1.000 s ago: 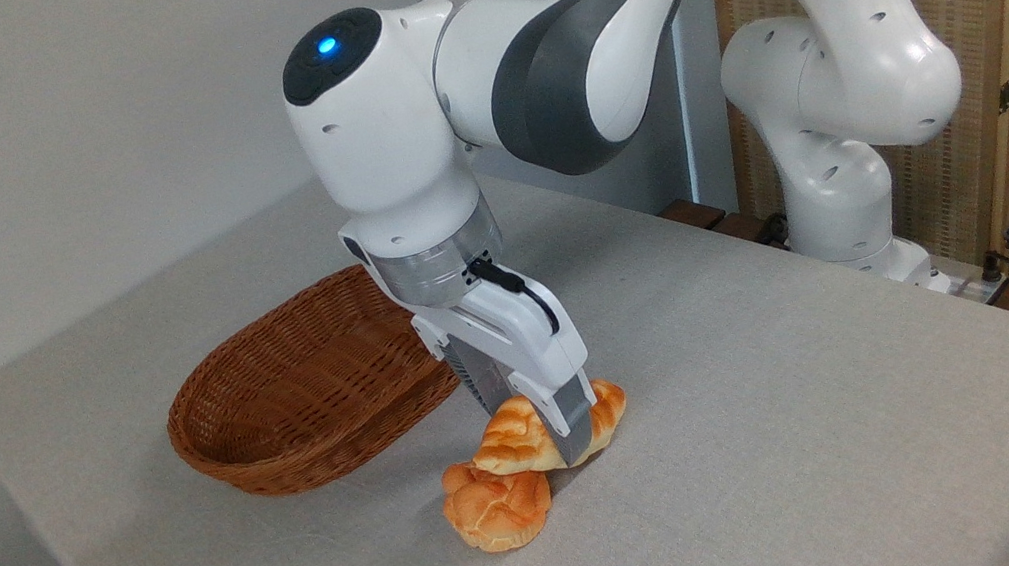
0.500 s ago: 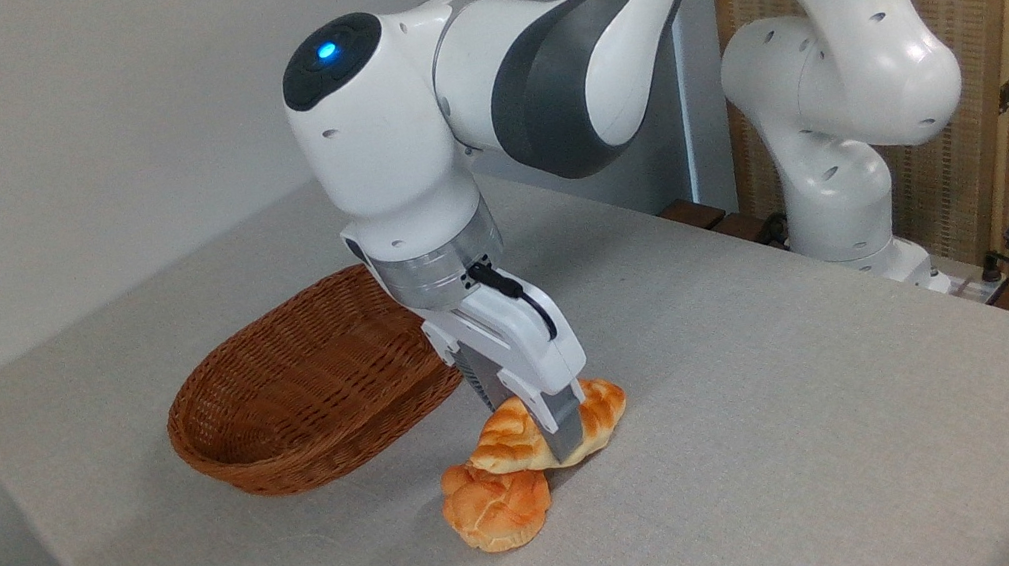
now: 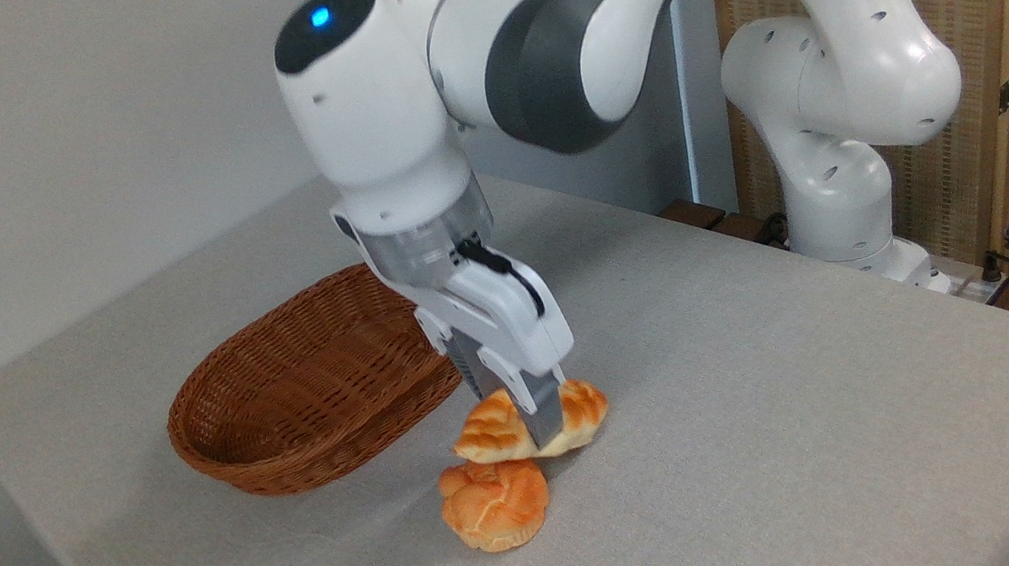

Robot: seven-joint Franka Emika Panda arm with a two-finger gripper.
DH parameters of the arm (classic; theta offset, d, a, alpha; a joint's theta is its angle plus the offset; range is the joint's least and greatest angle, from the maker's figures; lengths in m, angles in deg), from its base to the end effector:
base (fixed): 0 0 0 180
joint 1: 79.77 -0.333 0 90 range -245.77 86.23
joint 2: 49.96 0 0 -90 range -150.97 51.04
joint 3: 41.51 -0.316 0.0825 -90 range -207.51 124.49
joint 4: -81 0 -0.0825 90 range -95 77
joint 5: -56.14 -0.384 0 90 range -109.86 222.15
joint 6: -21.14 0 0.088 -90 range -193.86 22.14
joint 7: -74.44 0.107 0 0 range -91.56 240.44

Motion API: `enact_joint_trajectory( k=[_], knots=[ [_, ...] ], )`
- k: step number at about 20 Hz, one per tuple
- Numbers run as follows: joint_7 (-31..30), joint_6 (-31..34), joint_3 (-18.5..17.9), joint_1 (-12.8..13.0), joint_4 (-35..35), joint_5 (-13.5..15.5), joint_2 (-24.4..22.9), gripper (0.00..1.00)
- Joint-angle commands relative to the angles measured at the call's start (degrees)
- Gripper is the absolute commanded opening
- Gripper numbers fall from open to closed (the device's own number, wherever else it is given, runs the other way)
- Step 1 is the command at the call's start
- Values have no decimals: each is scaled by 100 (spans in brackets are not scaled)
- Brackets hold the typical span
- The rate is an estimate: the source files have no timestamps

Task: Put bread into the basket
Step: 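Lift the braided roll and carry it over the wicker basket, then lower the roll into the basket and open the gripper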

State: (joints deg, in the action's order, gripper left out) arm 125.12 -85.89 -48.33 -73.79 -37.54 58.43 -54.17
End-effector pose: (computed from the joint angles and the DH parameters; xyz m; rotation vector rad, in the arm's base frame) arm 0.5167 0.0054 0.4537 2.7664 -1.2630 -0.1450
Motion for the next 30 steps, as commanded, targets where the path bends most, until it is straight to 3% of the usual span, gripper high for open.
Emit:
enact_joint_trajectory(
  k=[1, 8, 13, 14, 15, 16, 20, 30],
  knots=[
    [73, 410, -3, 52, 453, 157, -186, 41],
    [-23, 463, 400, 79, 875, 930, -116, 43],
    [-278, 358, 752, 79, 938, 1291, 33, 44],
    [-374, 288, 788, 79, 938, 1370, 86, 54],
    [-558, 113, 823, 88, 938, 1423, 138, 80],
    [-803, -71, 962, 79, 938, 1415, 191, 99],
    [-1025, -380, 1122, 79, 938, 1371, 359, 100],
    [-1034, -381, 1148, 79, 938, 1362, 350, 100]
  ],
)
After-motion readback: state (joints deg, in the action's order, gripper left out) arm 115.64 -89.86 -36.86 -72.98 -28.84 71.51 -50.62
